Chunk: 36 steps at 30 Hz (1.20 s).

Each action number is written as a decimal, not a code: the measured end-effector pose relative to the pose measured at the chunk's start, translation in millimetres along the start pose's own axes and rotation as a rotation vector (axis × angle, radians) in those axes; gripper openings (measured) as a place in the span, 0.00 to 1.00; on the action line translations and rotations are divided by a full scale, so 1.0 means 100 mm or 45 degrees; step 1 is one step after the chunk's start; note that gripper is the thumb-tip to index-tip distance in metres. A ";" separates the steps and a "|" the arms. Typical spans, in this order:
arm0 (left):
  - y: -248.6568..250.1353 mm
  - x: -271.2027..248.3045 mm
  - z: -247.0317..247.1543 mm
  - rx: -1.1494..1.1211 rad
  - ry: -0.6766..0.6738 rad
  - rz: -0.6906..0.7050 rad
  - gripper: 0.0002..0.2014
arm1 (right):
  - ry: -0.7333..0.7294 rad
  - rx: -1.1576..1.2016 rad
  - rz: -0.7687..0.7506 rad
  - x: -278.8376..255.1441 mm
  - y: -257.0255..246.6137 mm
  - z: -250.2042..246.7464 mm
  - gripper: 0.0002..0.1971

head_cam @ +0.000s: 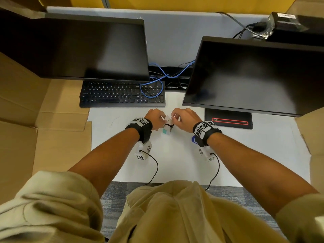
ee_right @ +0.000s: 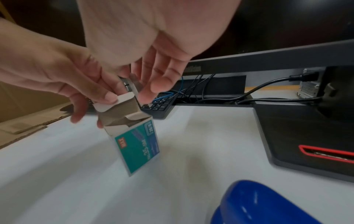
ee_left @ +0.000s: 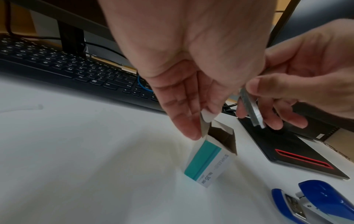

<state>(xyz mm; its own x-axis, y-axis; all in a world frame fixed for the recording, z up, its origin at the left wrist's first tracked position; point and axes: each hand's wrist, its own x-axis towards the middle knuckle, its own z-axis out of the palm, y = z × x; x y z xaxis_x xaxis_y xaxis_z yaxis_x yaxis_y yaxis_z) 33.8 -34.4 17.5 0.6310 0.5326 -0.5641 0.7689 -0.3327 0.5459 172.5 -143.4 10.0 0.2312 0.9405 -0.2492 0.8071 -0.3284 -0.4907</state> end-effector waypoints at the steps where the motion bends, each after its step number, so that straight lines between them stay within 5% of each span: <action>1: 0.01 0.00 0.01 0.000 0.006 0.003 0.19 | -0.012 -0.029 0.016 0.00 0.02 0.02 0.10; 20: 0.14 0.09 0.31 0.207 0.070 0.015 0.28 | -0.043 0.132 0.258 -0.13 0.24 0.16 0.12; 29: 0.13 0.06 0.33 0.252 0.101 0.058 0.16 | -0.050 -0.002 0.372 -0.34 0.44 0.12 0.10; 36: 0.23 0.00 0.32 0.374 0.093 0.086 0.19 | -0.068 -0.111 0.403 -0.54 0.58 0.08 0.12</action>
<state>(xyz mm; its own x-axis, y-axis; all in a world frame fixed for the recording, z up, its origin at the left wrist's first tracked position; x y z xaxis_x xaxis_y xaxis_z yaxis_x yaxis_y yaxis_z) 54.8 -67.0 10.1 0.6810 0.5524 -0.4807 0.7289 -0.5744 0.3726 202.4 -213.7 -12.1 0.4509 0.7862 -0.4226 0.7438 -0.5927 -0.3090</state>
